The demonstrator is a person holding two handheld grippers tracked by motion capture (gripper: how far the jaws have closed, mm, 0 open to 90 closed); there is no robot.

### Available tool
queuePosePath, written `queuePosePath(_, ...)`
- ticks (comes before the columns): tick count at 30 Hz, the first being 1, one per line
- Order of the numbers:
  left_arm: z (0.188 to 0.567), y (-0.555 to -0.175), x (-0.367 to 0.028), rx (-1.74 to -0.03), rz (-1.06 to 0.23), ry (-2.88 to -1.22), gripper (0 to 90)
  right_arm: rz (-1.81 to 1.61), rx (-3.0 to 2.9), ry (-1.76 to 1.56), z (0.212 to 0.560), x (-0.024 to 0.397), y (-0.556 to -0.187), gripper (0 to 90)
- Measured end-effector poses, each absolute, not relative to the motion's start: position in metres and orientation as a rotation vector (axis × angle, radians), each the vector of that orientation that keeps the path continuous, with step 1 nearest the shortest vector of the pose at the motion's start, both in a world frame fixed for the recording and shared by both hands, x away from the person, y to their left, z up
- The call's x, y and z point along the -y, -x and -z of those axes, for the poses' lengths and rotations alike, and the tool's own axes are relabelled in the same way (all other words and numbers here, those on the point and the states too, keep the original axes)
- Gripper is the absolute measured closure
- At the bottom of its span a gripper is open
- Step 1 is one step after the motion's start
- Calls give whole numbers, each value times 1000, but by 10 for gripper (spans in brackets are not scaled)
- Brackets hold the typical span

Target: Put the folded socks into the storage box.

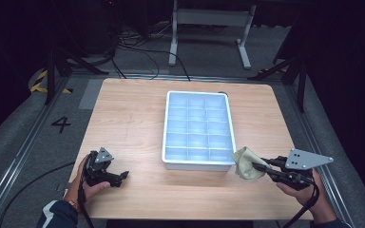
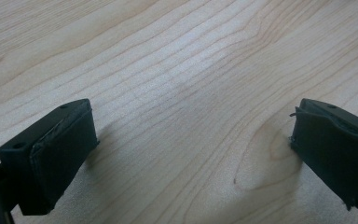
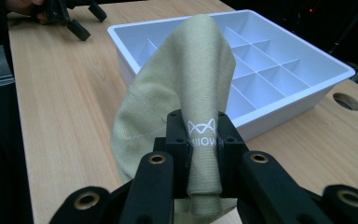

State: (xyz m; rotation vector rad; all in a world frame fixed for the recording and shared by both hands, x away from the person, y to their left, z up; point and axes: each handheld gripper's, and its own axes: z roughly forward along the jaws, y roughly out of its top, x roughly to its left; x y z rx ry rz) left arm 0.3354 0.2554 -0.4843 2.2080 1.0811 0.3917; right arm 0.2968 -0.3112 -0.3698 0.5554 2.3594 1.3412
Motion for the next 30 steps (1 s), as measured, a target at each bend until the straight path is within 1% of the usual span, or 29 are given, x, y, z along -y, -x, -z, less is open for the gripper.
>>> queuePosePath(5,484,-335,-255,-1082,-391,-2208,3,-1330,-2346,-551,362,302,-307,801)
queuePosePath(10,484,-335,-255,-1081,-392,-2208,3,-1288,-2343,-533,350,284,-320,801)
queuePosePath(15,484,-335,-255,-1081,-392,-2208,3,-1241,-2348,-536,347,266,-332,801)
queuePosePath(23,484,-335,-255,-1081,-392,-2208,3,-1127,-2365,-561,352,243,-355,801)
queuePosePath(30,484,-335,-255,-1081,-392,-2208,3,-1017,-2392,-584,360,233,-376,803)
